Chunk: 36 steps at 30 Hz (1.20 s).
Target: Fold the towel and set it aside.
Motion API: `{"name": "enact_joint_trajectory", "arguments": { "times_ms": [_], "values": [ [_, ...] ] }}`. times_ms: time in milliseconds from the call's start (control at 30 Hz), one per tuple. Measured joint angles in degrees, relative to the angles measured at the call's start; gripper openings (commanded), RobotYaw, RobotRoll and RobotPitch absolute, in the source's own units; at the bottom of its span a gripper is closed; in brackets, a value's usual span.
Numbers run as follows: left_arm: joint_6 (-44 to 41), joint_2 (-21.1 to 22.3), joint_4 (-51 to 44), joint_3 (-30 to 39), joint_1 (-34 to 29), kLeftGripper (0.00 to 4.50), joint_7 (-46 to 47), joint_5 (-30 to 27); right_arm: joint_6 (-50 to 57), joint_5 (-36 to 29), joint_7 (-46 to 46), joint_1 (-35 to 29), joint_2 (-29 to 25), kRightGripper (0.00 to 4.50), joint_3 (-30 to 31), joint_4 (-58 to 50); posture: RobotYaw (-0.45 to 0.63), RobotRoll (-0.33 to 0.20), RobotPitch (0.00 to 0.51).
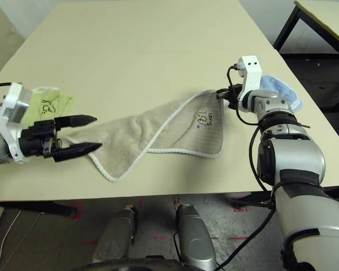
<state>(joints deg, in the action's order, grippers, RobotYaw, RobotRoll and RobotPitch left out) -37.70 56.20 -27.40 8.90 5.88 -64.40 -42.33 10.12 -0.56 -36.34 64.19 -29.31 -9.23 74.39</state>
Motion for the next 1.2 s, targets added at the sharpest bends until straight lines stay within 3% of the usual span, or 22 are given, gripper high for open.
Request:
{"name": "enact_joint_trajectory", "arguments": {
  "times_ms": [233,367,567,700,967,1000,1133,1200],
  "values": [
    [9.31,1.85,-2.44,-9.08,-3.65,4.50,-3.43,11.47,-0.20,-0.08,0.67,0.06,0.18,0.01,-0.47,0.04,0.21,0.000,0.128],
    [15.00,1.97,0.74,-16.22,-0.11,4.50,-2.60,22.30,-0.23,-0.16,0.59,0.11,0.42,0.01,-0.51,0.16,0.20,0.000,0.129],
    [17.92,-1.35,4.42,-21.37,3.37,4.50,-1.59,28.75,-0.24,-0.24,0.45,0.15,0.39,0.01,-0.53,0.18,0.19,0.000,0.132],
    [17.78,-1.48,4.95,-22.85,4.26,3.51,-2.16,29.47,-0.24,-0.27,0.42,0.16,0.21,0.00,-0.55,0.18,0.18,0.000,0.134],
    [16.47,-2.47,7.34,-25.73,7.99,0.27,-1.33,34.93,-0.25,-0.31,0.42,0.36,-0.04,0.00,-0.61,0.18,0.18,0.000,0.139],
    [16.33,-2.68,7.65,-25.73,8.43,0.02,-1.22,35.29,-0.25,-0.32,0.41,0.36,-0.05,0.00,-0.61,0.18,0.18,0.000,0.140],
    [14.20,-3.64,7.72,-25.29,8.79,0.02,-1.14,35.10,-0.34,-0.33,0.05,0.36,-0.17,0.00,-0.62,0.18,0.18,0.000,0.138],
    [10.53,-5.09,7.72,-23.48,8.64,0.02,-0.77,32.27,-1.00,-0.31,-0.81,0.36,-0.23,0.00,-0.59,0.18,0.18,0.000,0.138]
  ]
}}
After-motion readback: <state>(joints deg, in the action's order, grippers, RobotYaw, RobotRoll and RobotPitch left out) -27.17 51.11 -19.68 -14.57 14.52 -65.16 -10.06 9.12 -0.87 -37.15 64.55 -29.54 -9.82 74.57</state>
